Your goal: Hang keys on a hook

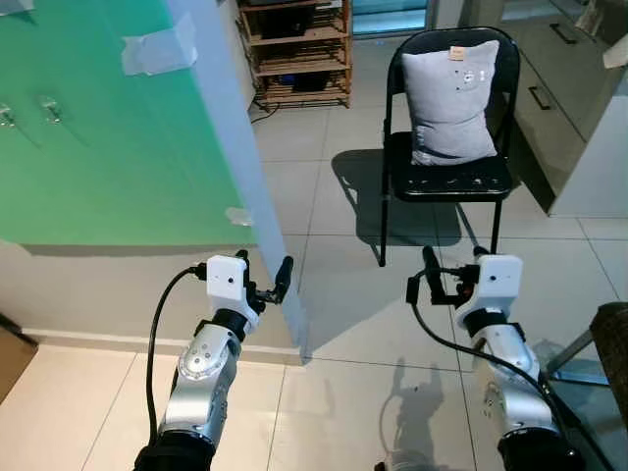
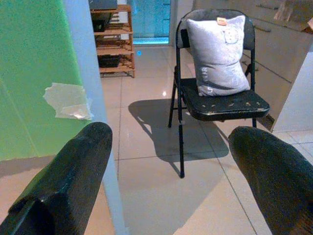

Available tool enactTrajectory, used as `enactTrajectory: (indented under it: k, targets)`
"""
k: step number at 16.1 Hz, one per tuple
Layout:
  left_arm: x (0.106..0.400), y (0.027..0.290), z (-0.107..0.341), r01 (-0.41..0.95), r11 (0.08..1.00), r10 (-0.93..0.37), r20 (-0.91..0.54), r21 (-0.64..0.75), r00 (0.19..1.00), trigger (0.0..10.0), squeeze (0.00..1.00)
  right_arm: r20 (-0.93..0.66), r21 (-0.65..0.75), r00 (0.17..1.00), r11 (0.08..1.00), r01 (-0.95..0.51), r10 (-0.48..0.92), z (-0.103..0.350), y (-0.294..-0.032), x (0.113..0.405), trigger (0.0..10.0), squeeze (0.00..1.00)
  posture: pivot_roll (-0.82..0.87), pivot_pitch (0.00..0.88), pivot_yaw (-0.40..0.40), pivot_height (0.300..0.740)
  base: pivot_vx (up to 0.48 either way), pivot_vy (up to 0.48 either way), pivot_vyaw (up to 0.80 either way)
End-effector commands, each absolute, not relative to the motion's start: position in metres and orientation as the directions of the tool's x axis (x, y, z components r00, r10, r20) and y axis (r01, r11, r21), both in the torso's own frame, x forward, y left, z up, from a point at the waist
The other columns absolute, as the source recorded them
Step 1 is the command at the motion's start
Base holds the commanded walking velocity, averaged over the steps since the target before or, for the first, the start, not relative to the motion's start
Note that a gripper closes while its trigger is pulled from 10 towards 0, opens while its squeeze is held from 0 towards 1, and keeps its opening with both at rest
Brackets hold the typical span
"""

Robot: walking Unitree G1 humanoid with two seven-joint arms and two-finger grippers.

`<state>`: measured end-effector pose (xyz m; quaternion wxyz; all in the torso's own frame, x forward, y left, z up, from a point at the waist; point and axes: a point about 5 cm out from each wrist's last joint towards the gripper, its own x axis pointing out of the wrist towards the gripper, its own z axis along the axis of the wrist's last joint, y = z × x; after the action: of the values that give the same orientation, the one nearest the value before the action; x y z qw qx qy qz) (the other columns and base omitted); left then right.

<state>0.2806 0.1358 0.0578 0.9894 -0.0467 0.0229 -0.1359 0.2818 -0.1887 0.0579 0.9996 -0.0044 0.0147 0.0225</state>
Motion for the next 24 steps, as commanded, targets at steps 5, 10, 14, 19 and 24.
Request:
enactTrajectory:
  k: [5, 10, 14, 19, 24]
  targets:
    - [0.284, 0.14, 0.058, 0.28, 0.956, -0.285, -0.056, -0.085, 0.957, 10.0, 0.0, -0.084, 0.0, 0.995, 0.999, -0.052, 0.051, 0.047, -0.185, 0.275, 10.0, 0.0, -0.32, 0.0, 0.176, 0.74, -0.048, 0.343, -0.25]
    - [0.286, 0.14, 0.059, 0.273, 0.955, -0.281, -0.057, -0.112, 0.958, 10.0, 0.0, -0.108, -0.001, 0.993, 0.999, -0.053, 0.053, 0.042, -0.187, 0.273, 10.0, 0.0, -0.32, 0.0, 0.173, 0.74, 0.0, 0.428, 0.0]
    - [0.288, 0.141, 0.06, 0.273, 0.955, -0.281, -0.061, -0.114, 0.958, 10.0, 0.0, -0.11, 0.009, 0.993, 0.999, -0.052, 0.052, 0.04, -0.187, 0.27, 10.0, 0.0, -0.32, 0.0, 0.175, 0.74, 0.0, 0.432, 0.0]
    - [0.29, 0.137, 0.064, 0.297, 0.947, -0.304, -0.042, -0.125, 0.952, 10.0, 0.0, -0.121, 0.043, 0.99, 0.997, -0.067, 0.071, 0.035, -0.184, 0.262, 10.0, 0.0, -0.31, 0.0, 0.176, 0.74, 0.0, 0.465, 0.0]
    - [0.289, 0.139, 0.059, 0.266, 0.958, -0.275, -0.075, -0.108, 0.959, 10.0, 0.0, -0.129, 0.047, 0.989, 0.997, -0.068, 0.073, 0.035, -0.188, 0.258, 10.0, 0.0, -0.32, 0.0, 0.167, 0.74, 0.0, 0.465, 0.0]
